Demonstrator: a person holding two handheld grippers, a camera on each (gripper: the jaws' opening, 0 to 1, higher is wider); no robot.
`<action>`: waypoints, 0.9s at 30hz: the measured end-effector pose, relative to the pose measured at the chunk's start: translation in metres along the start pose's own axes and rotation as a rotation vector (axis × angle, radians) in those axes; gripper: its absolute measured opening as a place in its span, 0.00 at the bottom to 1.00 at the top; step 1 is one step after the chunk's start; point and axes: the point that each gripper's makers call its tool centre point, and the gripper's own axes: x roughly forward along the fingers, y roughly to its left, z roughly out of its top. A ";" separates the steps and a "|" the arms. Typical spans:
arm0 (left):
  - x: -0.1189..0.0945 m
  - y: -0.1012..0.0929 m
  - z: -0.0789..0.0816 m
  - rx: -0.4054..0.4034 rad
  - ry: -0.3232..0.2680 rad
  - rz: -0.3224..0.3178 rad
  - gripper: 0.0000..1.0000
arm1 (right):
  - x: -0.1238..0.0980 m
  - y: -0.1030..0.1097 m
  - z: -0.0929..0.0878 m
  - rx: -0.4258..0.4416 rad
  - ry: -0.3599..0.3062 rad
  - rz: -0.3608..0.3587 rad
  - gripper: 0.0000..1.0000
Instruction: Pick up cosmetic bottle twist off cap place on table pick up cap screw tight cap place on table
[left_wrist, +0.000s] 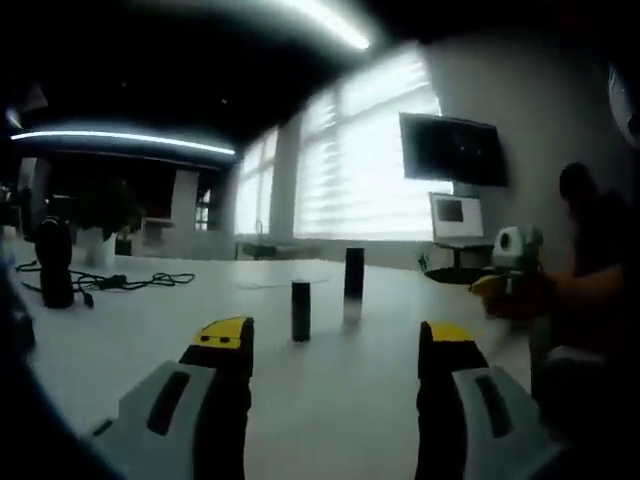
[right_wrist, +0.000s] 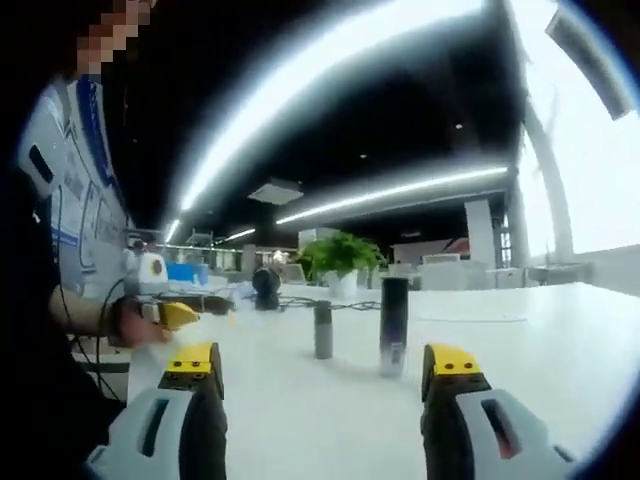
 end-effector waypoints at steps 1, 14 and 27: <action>0.000 -0.001 0.000 0.007 -0.002 -0.002 0.56 | 0.000 -0.001 0.001 0.001 -0.002 -0.003 0.71; -0.007 -0.002 0.005 -0.002 -0.035 -0.003 0.48 | -0.001 -0.002 0.003 0.005 -0.016 -0.027 0.66; -0.003 -0.002 0.004 0.004 -0.033 0.005 0.48 | -0.003 -0.006 -0.006 0.000 0.029 -0.020 0.69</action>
